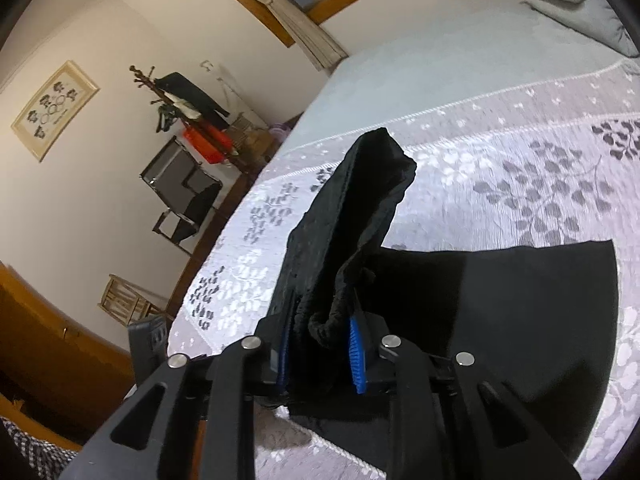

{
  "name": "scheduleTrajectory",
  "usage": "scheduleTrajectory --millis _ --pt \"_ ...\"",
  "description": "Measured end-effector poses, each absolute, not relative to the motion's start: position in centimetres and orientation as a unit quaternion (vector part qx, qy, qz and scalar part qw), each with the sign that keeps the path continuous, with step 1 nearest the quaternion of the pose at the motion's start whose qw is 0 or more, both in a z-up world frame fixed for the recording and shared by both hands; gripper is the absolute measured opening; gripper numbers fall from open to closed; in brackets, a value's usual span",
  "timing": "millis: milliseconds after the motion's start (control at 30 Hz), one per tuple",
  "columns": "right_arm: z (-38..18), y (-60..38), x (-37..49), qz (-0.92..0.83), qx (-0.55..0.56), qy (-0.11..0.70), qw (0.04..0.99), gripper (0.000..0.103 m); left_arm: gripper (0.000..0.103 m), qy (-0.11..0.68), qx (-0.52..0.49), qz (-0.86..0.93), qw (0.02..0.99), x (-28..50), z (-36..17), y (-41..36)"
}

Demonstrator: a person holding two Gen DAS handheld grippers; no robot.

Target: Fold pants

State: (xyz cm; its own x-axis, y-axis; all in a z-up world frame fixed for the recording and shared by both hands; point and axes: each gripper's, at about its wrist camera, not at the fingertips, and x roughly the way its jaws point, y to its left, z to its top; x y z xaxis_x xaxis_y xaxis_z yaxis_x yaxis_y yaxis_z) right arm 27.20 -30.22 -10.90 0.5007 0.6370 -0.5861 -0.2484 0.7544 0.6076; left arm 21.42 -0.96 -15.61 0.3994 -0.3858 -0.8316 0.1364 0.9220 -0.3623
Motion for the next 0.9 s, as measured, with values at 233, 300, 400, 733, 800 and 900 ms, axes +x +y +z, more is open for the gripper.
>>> scheduleTrajectory --millis 233,300,400,733,800,900 --pt "-8.0 -32.0 25.6 0.265 0.226 0.401 0.847 0.023 0.097 0.51 -0.113 -0.169 0.836 21.2 -13.6 -1.9" --pt "-7.3 -32.9 24.9 0.26 0.229 0.394 0.851 0.023 0.097 0.504 -0.116 -0.17 0.839 21.3 -12.9 -2.1" --pt "-6.6 -34.7 24.1 0.246 0.229 0.385 0.86 0.023 0.097 0.501 -0.11 -0.175 0.84 21.4 -12.4 -2.8" --pt "-7.0 -39.5 21.7 0.199 0.245 0.385 0.867 0.023 0.097 0.501 -0.082 -0.197 0.839 21.9 -11.3 -6.3" --pt "-7.6 -40.1 21.3 0.191 0.248 0.389 0.866 0.023 0.097 0.5 -0.071 -0.198 0.84 22.0 -11.1 -7.0" --pt "-8.5 -41.0 20.8 0.181 0.256 0.395 0.864 0.023 0.097 0.51 -0.066 -0.197 0.835 22.0 -11.1 -7.8"
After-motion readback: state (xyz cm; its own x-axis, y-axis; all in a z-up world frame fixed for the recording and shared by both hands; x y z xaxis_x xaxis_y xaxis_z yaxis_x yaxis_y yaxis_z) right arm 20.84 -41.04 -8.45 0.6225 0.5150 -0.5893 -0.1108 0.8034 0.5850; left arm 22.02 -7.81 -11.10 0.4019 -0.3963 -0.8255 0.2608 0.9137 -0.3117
